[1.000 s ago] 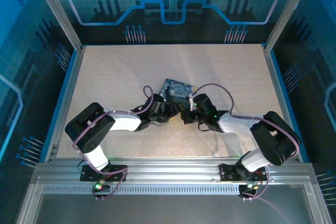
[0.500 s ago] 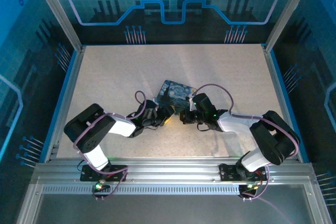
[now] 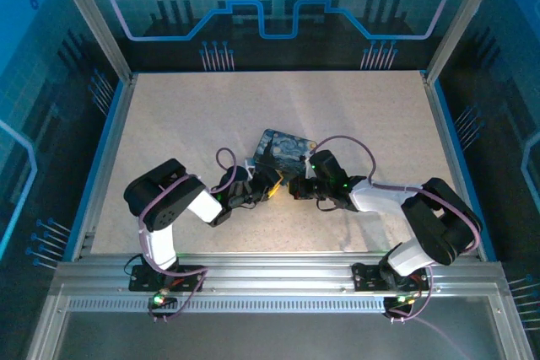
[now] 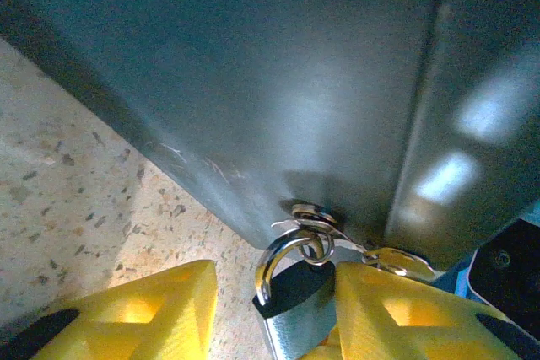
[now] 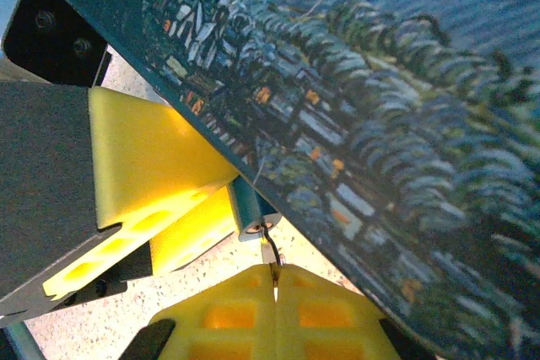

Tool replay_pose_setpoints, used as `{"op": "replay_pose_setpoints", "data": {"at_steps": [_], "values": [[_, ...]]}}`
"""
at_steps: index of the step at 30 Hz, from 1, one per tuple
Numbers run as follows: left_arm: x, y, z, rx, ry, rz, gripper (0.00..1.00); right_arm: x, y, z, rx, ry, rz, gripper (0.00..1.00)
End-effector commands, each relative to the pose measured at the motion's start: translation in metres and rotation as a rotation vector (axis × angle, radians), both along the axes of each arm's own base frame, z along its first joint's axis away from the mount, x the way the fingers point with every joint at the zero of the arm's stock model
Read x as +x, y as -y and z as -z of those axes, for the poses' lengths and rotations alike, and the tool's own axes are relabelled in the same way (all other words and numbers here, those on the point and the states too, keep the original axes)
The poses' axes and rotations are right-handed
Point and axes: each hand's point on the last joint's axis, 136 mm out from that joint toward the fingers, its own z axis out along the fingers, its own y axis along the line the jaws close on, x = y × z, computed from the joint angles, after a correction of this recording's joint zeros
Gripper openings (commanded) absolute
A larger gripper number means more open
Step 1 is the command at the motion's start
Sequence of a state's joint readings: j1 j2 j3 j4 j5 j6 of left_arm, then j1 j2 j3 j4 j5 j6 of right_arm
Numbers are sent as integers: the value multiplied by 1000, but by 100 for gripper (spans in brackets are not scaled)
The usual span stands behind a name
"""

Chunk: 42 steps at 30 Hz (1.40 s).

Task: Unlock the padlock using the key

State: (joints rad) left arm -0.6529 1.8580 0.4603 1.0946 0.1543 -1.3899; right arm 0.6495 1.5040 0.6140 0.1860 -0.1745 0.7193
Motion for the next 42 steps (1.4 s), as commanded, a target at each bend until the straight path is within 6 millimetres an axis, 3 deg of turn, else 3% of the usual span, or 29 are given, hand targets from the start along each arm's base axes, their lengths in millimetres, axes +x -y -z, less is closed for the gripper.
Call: {"op": "replay_pose_setpoints", "data": {"at_steps": [1,13,22,31,37,42], "values": [[-1,2,2,1,-4,-1,39,-5,-14,-11,54,-11,-36,0],[2,5,-2,0,2,3,36,-6,-22,-21,126,-34,-33,0],[1,4,-4,15,12,3,19,-6,-24,-27,152,-44,-25,0],[1,0,-11,31,29,-6,3,-5,-8,-28,72,1,6,27],[1,-3,-14,56,31,-16,0,-6,13,-26,-32,38,34,40],[0,-6,-18,95,30,-15,0,-4,31,-39,-124,111,33,51]]}}
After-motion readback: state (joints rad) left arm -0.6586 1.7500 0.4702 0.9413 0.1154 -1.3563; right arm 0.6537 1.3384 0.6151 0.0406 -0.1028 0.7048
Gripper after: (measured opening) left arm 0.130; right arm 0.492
